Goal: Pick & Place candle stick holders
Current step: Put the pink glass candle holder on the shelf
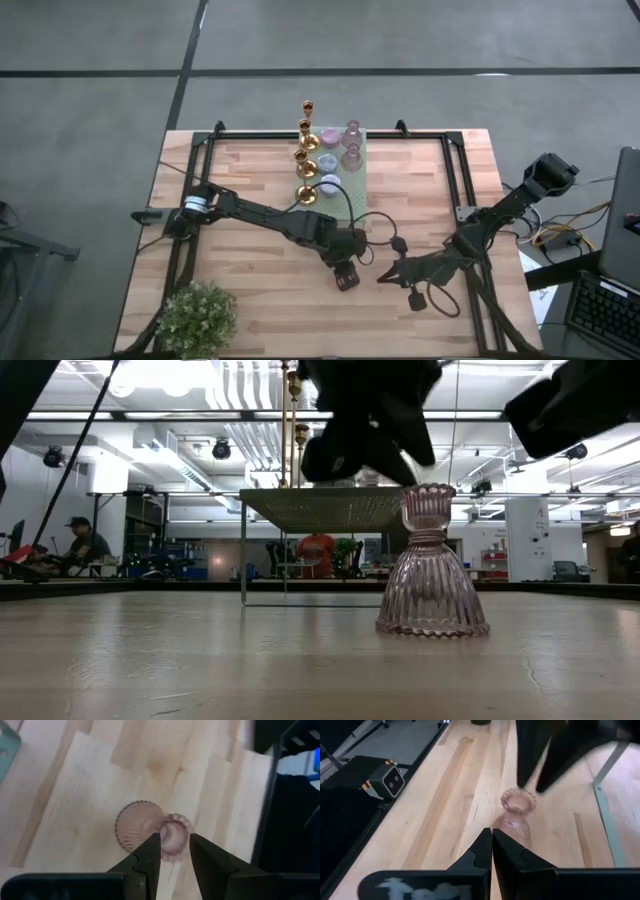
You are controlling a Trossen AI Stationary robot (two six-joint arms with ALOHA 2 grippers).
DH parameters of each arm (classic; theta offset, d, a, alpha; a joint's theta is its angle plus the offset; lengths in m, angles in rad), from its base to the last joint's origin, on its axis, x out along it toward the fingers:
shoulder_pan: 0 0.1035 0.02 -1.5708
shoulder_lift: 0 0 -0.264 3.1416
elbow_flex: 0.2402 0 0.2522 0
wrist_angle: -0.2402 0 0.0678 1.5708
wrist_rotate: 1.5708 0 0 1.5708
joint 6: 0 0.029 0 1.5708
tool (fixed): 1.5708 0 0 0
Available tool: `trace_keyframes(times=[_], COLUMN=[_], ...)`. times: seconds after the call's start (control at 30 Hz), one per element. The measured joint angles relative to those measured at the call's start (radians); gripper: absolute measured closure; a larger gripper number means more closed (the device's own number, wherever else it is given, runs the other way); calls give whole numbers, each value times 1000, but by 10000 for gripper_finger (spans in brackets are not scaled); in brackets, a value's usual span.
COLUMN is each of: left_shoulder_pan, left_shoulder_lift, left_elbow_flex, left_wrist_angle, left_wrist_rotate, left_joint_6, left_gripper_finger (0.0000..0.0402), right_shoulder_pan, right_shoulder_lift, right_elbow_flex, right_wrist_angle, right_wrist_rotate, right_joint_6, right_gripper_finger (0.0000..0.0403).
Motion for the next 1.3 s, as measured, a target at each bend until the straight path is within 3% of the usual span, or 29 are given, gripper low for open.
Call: trace_keyframes(times=[0.17, 0.37, 0.57, 0.77, 1.0, 1.13, 1.3], left_shoulder_pan=[-24, -82, -159, -222, -267, -265, -266], left_shoulder_lift=[-41, -116, -200, -325, -553, -690, -832], left_elbow_flex=[0, 1, -87, -339, -737, -945, -1179], left_wrist_angle=[-16, -23, 43, 360, 768, 891, 1082], left_wrist_rotate=[-72, -236, -369, -386, -384, -414, -442], left_joint_6=[37, 100, 135, 228, 335, 381, 408], left_gripper_finger=[300, 319, 378, 393, 397, 391, 393], right_shoulder_pan=[-1, -1, -1, -1, -8, -17, -17], right_shoulder_lift=[0, 0, 0, 1, 1, 1, 1], right_elbow_flex=[-14, -21, -37, -61, -69, -69, -69], right_wrist_angle=[10, 12, 12, 89, 122, 117, 117], right_wrist_rotate=[2, 3, 3, 3, 3, 5, 33], right_joint_6=[18, 40, 87, 99, 100, 111, 116], right_gripper_finger=[394, 394, 394, 394, 384, 345, 268])
